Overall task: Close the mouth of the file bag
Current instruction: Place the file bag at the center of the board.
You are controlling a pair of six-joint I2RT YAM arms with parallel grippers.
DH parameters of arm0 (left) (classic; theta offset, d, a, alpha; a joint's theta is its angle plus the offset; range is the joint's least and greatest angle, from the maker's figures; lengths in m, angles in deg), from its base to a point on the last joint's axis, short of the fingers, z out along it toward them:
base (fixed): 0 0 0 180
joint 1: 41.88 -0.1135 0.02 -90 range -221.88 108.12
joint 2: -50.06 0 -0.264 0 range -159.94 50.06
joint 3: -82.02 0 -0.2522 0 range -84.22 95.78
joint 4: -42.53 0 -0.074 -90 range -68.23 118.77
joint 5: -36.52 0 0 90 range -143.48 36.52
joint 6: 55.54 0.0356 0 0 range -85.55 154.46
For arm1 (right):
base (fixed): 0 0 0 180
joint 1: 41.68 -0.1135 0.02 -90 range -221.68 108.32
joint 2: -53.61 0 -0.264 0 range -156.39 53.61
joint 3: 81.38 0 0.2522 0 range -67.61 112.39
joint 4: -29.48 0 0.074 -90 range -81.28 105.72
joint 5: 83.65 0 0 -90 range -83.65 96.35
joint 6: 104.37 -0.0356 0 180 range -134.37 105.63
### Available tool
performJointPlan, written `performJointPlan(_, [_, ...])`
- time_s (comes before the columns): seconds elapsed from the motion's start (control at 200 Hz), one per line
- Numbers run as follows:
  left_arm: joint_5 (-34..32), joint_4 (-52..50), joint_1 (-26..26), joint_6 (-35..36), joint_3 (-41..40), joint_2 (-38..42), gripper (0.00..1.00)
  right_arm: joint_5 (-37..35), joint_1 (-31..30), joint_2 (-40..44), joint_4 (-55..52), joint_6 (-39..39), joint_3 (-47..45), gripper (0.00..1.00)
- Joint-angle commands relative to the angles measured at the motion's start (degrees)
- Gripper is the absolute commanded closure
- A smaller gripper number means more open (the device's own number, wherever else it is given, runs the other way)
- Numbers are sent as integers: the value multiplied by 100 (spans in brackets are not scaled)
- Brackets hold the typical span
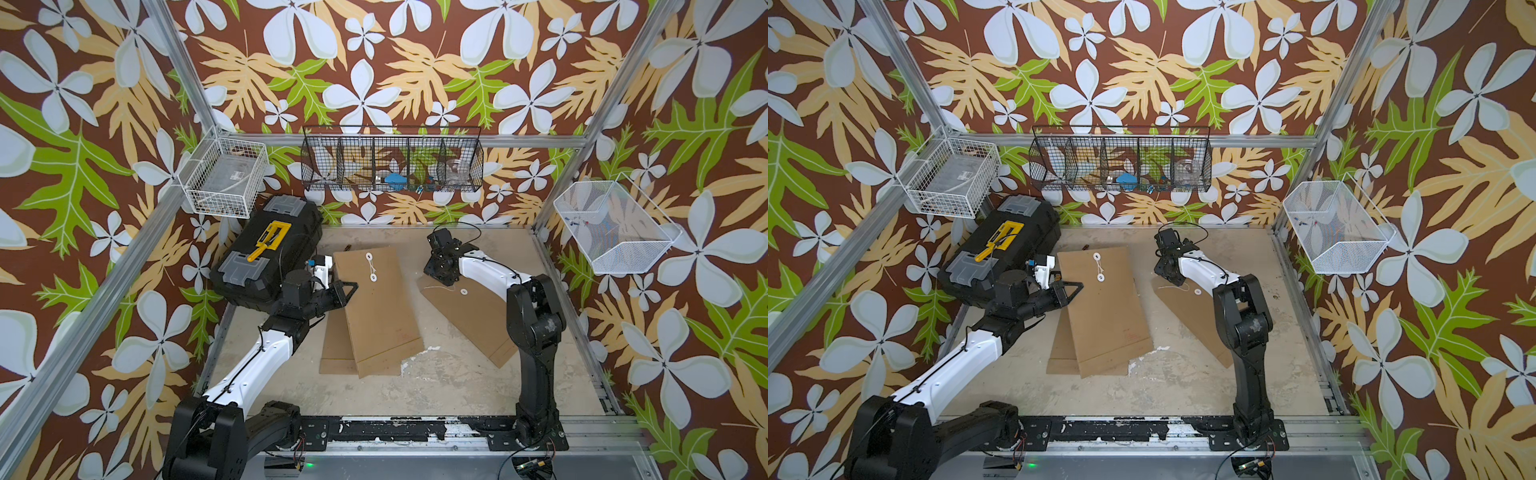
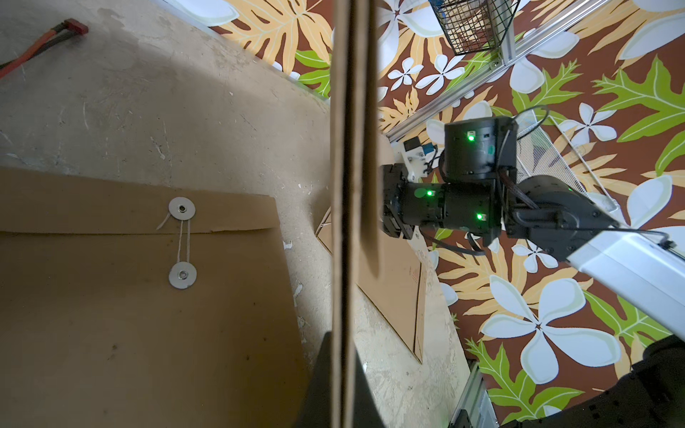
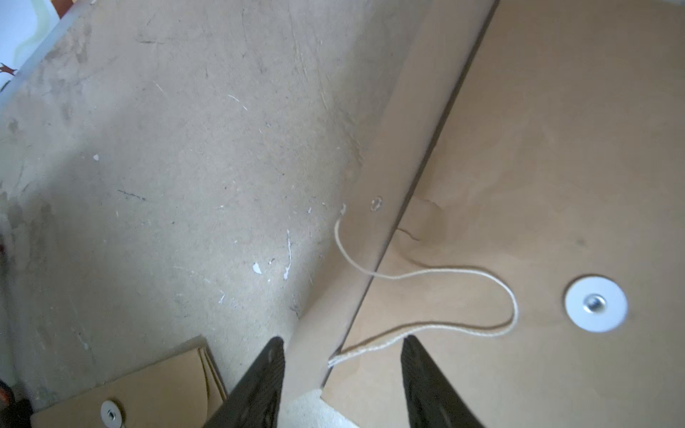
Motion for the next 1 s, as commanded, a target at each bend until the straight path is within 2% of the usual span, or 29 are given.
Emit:
performJointPlan(0.0, [85, 270, 4, 0, -50, 48, 100, 17, 3, -249, -249, -66, 284, 47])
performJointPlan(0.175, [85, 344, 2, -46, -149, 78, 100, 248, 36, -461, -162, -227, 262, 48])
performJointPlan(0.28, [82, 373, 5, -69, -165, 91, 100, 434, 98, -521, -175, -319, 221, 55])
performJointPlan(0.441, [95, 421, 7, -79, -185, 57, 100, 495, 201, 52, 246, -275, -320, 87])
performJointPlan(0.536, [139, 600, 6, -127, -241, -94, 100, 431, 317, 542, 311, -110, -505, 100])
performJointPlan(0.631, [85, 880, 62, -162, -218, -411, 100, 490, 451, 1145, 408, -7, -848, 100])
performJointPlan(0.791, [-141, 1200, 536, 16, 201, -1267, 100, 638, 607, 2213, 545, 138, -1462, 100])
performJointPlan(0.996, [-245, 1874, 1124, -242, 863, -2549, 100, 854, 904, 3231, 387, 344, -1416, 100])
